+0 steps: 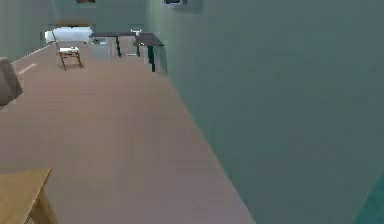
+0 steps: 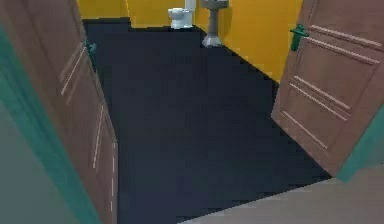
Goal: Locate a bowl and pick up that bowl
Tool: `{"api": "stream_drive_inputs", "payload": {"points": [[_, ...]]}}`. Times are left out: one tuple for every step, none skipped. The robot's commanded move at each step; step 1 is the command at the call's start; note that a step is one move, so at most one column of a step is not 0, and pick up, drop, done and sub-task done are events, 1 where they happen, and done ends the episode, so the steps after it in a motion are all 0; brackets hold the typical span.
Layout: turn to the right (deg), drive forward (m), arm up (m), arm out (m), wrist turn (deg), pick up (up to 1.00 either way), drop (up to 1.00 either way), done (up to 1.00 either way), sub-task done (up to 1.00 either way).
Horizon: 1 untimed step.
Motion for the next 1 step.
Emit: {"api": "stream_drive_inputs", "payload": {"points": [[45.0, 0.0, 0.0, 0.0, 0.0, 0.0, 0.0, 0.0, 0.0]]}}
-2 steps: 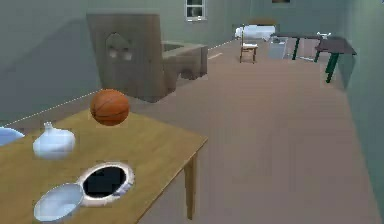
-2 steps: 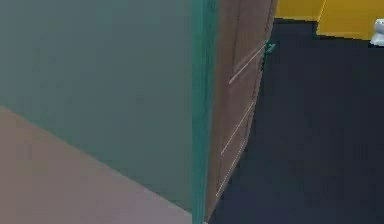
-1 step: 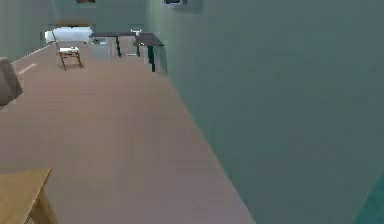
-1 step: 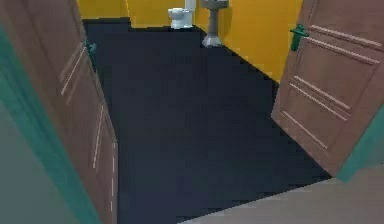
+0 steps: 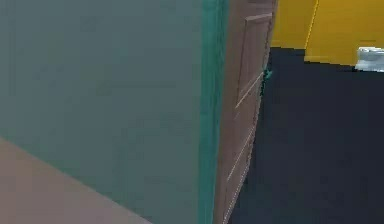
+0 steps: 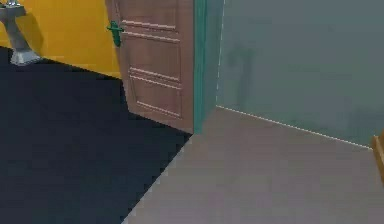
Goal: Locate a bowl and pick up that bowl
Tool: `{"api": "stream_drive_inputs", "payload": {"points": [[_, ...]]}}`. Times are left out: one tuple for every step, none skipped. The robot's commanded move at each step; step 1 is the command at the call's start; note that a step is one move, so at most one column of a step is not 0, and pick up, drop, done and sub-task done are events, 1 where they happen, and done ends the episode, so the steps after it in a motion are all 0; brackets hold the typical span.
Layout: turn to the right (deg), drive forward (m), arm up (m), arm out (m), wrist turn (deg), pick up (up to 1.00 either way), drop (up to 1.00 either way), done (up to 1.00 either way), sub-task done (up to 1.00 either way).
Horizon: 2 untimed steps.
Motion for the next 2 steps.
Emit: {"api": "stream_drive_inputs", "payload": {"points": [[45.0, 0.0, 0.0, 0.0, 0.0, 0.0, 0.0, 0.0, 0.0], [24.0, 0.0, 0.0, 0.0, 0.0, 0.0, 0.0, 0.0, 0.0]]}}
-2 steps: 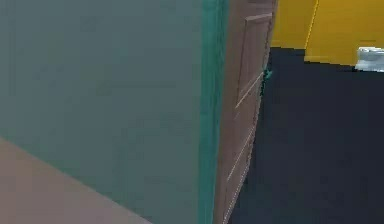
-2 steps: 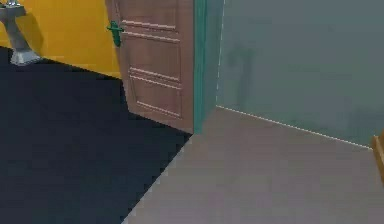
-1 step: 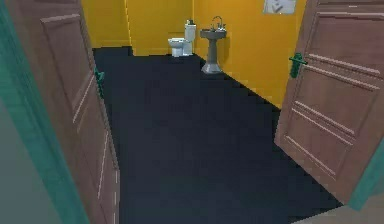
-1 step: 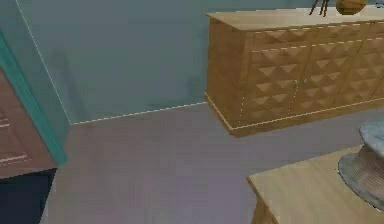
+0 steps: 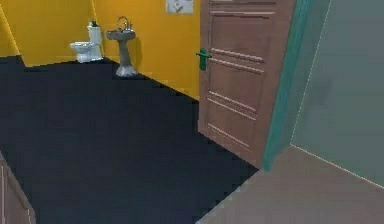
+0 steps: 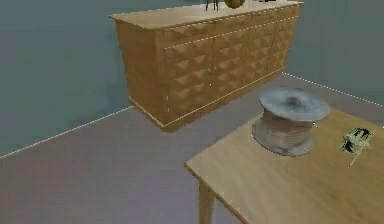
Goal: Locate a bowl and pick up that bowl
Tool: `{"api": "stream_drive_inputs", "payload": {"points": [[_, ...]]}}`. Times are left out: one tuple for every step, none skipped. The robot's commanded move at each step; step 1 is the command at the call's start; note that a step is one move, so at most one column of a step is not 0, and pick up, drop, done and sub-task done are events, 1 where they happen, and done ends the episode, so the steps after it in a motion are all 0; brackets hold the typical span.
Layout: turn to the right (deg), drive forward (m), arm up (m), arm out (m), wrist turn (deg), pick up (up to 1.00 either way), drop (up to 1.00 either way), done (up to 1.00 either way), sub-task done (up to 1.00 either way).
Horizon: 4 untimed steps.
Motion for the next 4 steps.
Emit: {"api": "stream_drive_inputs", "payload": {"points": [[0.0, 0.25, 0.0, 0.0, 0.0, 0.0, 0.0, 0.0, 0.0], [45.0, 0.0, 0.0, 0.0, 0.0, 0.0, 0.0, 0.0, 0.0], [24.0, 0.0, 0.0, 0.0, 0.0, 0.0, 0.0, 0.0, 0.0], [45.0, 0.0, 0.0, 0.0, 0.0, 0.0, 0.0, 0.0, 0.0]]}}
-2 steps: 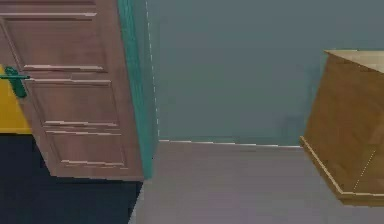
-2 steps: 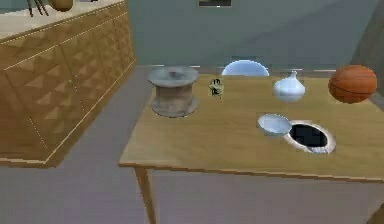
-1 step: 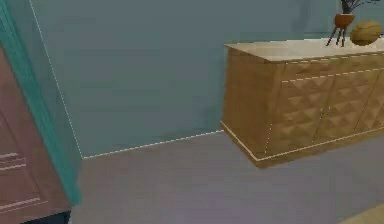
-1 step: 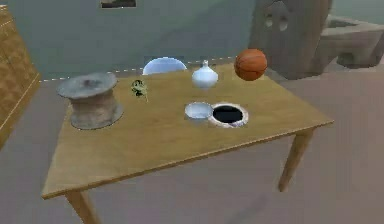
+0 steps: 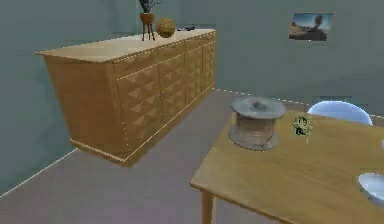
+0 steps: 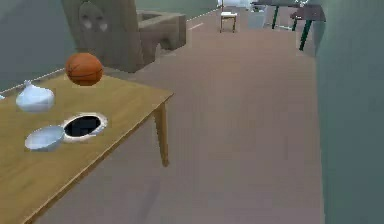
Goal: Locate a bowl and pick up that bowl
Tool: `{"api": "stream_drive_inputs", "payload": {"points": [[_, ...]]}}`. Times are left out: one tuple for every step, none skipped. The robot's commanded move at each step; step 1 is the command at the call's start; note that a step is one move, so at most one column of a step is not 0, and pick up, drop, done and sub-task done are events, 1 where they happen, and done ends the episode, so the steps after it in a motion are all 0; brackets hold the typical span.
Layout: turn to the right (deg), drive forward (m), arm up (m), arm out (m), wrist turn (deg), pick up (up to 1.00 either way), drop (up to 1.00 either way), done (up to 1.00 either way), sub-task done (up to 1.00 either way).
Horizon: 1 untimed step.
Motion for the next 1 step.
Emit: {"api": "stream_drive_inputs", "payload": {"points": [[39.0, 0.0, 0.0, 0.0, 0.0, 0.0, 0.0, 0.0, 0.0]]}}
